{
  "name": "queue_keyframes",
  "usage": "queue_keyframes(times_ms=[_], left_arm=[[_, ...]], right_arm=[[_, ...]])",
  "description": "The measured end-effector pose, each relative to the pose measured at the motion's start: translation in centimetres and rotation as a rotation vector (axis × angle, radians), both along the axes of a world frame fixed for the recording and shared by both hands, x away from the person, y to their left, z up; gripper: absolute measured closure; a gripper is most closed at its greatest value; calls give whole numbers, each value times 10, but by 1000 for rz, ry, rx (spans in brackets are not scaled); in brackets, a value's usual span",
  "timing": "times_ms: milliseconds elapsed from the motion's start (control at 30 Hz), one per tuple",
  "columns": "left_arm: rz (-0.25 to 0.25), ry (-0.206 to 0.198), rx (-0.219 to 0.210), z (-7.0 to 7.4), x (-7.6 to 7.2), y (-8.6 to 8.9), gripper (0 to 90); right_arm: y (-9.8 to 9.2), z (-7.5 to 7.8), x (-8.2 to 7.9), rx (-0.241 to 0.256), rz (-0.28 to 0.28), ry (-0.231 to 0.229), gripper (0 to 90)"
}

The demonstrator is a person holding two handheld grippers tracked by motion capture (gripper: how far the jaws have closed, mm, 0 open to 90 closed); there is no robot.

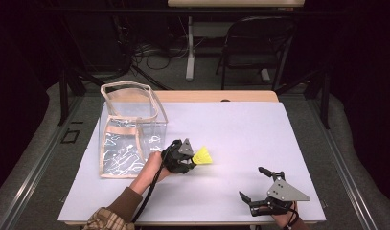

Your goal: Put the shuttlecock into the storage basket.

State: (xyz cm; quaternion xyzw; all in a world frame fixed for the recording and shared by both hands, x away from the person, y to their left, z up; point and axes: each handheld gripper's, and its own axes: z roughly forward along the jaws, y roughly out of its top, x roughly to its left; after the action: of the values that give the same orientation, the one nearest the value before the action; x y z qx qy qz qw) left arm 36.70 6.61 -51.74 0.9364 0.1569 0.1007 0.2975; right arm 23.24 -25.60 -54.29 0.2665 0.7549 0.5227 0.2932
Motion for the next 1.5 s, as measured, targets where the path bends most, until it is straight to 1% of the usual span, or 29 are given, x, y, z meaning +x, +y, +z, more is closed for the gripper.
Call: queue_keyframes(times_ms=[300,567,633,1000,1367,1500], left_arm=[[-5,-5,-5,6,-1,-1,646],[-10,-9,0,11,-1,-1,646],[-15,-13,7,13,-1,-1,646],[-10,-19,6,21,-1,-1,646],[-18,-44,13,36,1,-2,646],[-20,-50,9,39,0,-1,646]], right_arm=[[0,0,0,-1,0,0,0],[0,0,0,-1,-1,1,0],[0,0,0,-2,0,1,0],[0,0,0,0,0,2,0],[0,0,0,-2,-3,1,0],[0,0,0,-4,-2,1,0]])
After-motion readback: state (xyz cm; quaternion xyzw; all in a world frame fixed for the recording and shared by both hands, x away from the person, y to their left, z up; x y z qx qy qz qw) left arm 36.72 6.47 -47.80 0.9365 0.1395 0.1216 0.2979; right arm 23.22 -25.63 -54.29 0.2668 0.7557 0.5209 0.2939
